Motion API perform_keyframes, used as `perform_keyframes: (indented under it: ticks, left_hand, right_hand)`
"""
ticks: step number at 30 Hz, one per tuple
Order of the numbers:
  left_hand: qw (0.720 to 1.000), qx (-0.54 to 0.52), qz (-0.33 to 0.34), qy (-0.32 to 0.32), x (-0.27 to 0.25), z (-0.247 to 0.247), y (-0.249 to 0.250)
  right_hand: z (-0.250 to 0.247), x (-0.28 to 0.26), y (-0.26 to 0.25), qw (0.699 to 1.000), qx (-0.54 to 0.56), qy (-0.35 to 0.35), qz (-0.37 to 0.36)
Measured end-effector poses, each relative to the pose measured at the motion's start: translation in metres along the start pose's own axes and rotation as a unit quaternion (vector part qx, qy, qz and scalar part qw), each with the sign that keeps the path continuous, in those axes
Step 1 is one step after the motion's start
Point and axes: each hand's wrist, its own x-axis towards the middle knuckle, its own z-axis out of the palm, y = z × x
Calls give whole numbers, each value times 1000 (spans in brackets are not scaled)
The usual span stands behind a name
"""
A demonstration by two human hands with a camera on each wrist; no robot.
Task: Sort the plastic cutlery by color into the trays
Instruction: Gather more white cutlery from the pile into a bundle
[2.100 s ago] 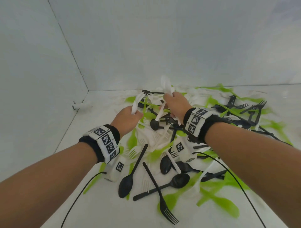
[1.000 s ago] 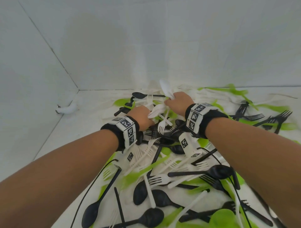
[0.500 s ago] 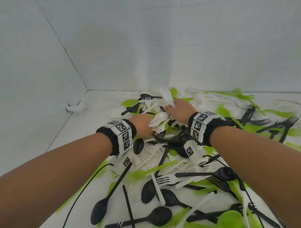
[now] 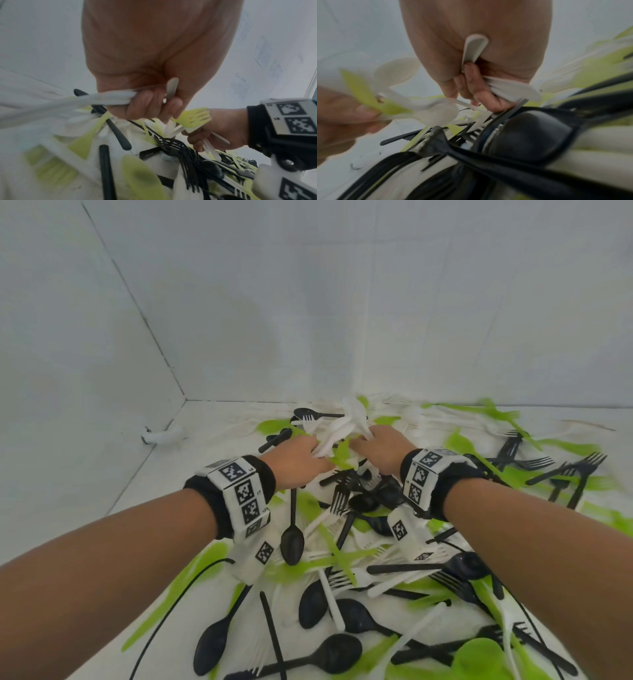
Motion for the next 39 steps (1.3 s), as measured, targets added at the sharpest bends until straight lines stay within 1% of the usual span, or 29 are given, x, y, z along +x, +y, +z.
perform_keyframes:
  ticks: [3,6,8,10,13,15,18,20,22,26,29,32,34,36,39]
  left_hand:
    - [998,-20,-21,-56,-12,-8,-9]
    - [995,0,-27,-99,-27,-16,-22]
    - [994,16,-32,-106,-36,-22,-31]
    - [993,-10,-51,-105,-44,-28,-40]
    - [988,-50,-91,-114,-55,-35,-51]
    - [983,-72,-115,-124,-61,-38,-57]
    - [976,-123,-109,-141,-68,-38,-62]
    - [974,-131,-115,-143,-73,-38,-65]
    - [975,-136,-123,-125,-77,-41,-66]
    - [972,-192,-119,-59,-78,-49,-72]
    - [971,-215,-106,-10,-77,-50,-76]
    - [967,-237,-94,16,-77,-48,-80]
    - [963,-247,-101,19,-78,-46,-86]
    - [960,-258,-108,18,-81,-46,-88]
    - [952,-275,-130,34,-87,-48,-92]
  right_hand:
    - [-3,-2,3,999,17,14,25]
    - [-3,3,2,999,-7,30,14]
    - [0,7,-4,998,-46,41,0]
    - [4,8,-13,996,-76,39,-15]
    - [15,7,-27,993,-106,4,-49]
    - [26,7,-33,991,-107,-25,-75]
    - [43,7,-38,982,-129,-90,-106]
    - [49,6,-38,975,-160,-105,-116]
    - [52,6,-38,973,-170,-90,-127]
    - [54,5,-42,978,-113,-75,-161]
    - [58,4,-47,968,-168,-65,-173]
    - [63,3,-51,965,-172,-4,-199]
    - [64,1,-55,968,-153,22,-199]
    - [64,1,-59,967,-174,0,-188]
    - [69,2,-60,948,-254,-32,-190]
